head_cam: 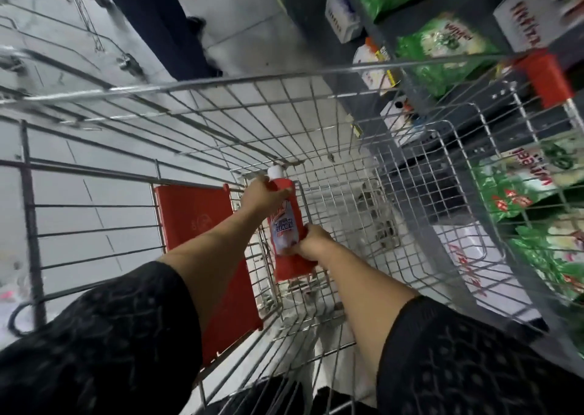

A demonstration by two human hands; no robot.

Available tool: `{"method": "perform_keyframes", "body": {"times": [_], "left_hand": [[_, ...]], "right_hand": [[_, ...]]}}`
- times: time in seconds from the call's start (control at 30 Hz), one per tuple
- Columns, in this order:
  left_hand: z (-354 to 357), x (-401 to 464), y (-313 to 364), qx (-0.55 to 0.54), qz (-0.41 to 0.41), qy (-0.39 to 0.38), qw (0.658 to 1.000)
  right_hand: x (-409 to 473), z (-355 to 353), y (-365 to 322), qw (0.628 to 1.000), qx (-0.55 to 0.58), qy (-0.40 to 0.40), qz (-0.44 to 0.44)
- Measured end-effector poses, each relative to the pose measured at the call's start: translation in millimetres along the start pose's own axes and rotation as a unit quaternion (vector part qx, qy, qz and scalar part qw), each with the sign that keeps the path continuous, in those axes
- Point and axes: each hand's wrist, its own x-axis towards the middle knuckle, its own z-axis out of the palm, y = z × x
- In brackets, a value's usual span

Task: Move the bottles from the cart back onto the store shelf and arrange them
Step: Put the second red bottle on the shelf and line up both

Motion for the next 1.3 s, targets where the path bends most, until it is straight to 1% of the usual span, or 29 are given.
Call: {"method": "perform_keyframes", "body": {"times": [0.07, 0.17, 0.27, 0.37, 0.43, 0.53, 0.67, 0.73, 0.83, 0.87, 0.93, 1.03, 1.07, 1.13, 1.2, 1.3], "left_hand": [[-2.9, -9.7, 7.1, -0.039, -0.023, -0.010, 0.999], [-12.4, -31.7, 35.3, -0.126, -0.062, -0.051, 0.989], [-24.2, -51.5, 68.1, -0.158, -0.050, -0.093, 0.982], [-29.0, -79.5, 99.5, -0.173, 0.005, -0.146, 0.974], [-31.2, -96.6, 121.1, -0.168, 0.057, -0.157, 0.971], [-39.4, -131.2, 167.1, -0.128, 0.162, -0.156, 0.966], [-52.6, -180.6, 229.8, -0.082, 0.286, -0.146, 0.944], [-56.7, -205.0, 258.3, -0.056, 0.351, -0.157, 0.921], [-42.7, -242.7, 304.1, -0.017, 0.443, -0.154, 0.883], [-36.3, -254.9, 315.8, -0.011, 0.465, -0.149, 0.872], [-5.8, -295.2, 347.3, -0.004, 0.525, -0.159, 0.836], [20.2, -327.1, 365.5, -0.034, 0.574, -0.161, 0.802], [30.1, -338.8, 371.4, -0.045, 0.587, -0.162, 0.792], [52.3, -362.6, 385.6, -0.070, 0.605, -0.186, 0.771], [76.7, -385.0, 402.6, -0.113, 0.600, -0.217, 0.761], [112.6, -415.0, 431.4, -0.152, 0.596, -0.250, 0.748]], "right_hand": [[-15.8, -12.1, -2.6, 1.000, 0.007, -0.019, -0.023], [-50.5, -41.0, -4.6, 0.997, -0.006, -0.033, -0.064], [-83.3, -75.5, 1.7, 0.995, 0.002, -0.033, -0.095], [-119.9, -108.2, 16.0, 0.993, 0.053, -0.026, -0.104], [-138.8, -124.4, 22.5, 0.992, 0.074, -0.025, -0.104], [-173.3, -142.5, 21.7, 0.986, 0.096, -0.013, -0.135], [-215.4, -153.5, 15.0, 0.975, 0.135, 0.028, -0.177], [-234.1, -160.8, 13.1, 0.962, 0.162, 0.041, -0.213], [-268.3, -186.5, 27.0, 0.941, 0.201, 0.092, -0.257], [-275.9, -194.1, 34.9, 0.934, 0.220, 0.113, -0.256], [-309.4, -222.3, 67.4, 0.914, 0.259, 0.188, -0.248], [-331.2, -248.7, 90.3, 0.894, 0.291, 0.238, -0.245], [-339.9, -257.3, 99.8, 0.886, 0.295, 0.261, -0.243], [-359.7, -275.7, 118.6, 0.868, 0.304, 0.304, -0.251], [-378.4, -297.0, 136.7, 0.850, 0.306, 0.349, -0.248], [-402.7, -328.6, 158.6, 0.804, 0.324, 0.438, -0.237]]}}
